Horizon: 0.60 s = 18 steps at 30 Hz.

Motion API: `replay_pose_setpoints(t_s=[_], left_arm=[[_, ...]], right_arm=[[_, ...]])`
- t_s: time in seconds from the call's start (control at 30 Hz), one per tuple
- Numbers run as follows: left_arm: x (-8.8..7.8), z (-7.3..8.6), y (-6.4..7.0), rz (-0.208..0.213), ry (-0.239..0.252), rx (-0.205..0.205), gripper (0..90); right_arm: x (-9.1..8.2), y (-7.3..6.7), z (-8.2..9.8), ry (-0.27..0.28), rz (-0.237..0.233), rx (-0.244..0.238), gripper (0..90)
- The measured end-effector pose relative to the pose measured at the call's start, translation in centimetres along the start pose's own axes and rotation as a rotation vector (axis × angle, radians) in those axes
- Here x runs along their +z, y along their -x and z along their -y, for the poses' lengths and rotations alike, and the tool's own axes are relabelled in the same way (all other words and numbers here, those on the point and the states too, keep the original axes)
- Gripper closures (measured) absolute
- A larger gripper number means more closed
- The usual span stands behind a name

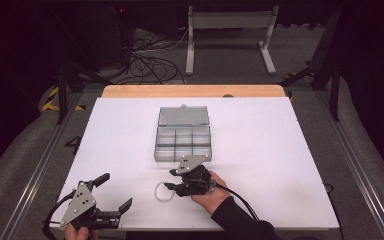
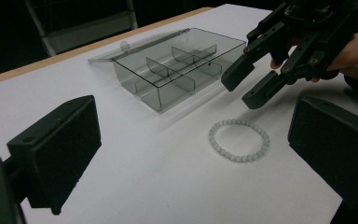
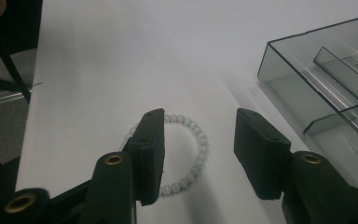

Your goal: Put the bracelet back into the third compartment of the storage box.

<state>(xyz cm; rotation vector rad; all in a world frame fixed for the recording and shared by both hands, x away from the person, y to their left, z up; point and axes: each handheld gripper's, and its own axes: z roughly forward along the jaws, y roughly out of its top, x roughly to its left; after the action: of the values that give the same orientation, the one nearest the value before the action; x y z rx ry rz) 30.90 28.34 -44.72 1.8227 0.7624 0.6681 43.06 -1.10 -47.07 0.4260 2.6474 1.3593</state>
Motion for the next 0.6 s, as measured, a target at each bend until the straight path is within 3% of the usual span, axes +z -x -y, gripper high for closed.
replay_pose_setpoints(t_s=[0.17,0.6], left_arm=[[0.0,0.0,0.0,0.002,0.002,-0.005,2.9],[0.1,0.1,-0.1,0.004,0.004,-0.016,2.9]], right_arm=[[0.8,0.1,0.1,-0.015,0.001,-0.002,56.5],[2.2,0.5,0.4,-0.043,-0.008,0.034,71.9]])
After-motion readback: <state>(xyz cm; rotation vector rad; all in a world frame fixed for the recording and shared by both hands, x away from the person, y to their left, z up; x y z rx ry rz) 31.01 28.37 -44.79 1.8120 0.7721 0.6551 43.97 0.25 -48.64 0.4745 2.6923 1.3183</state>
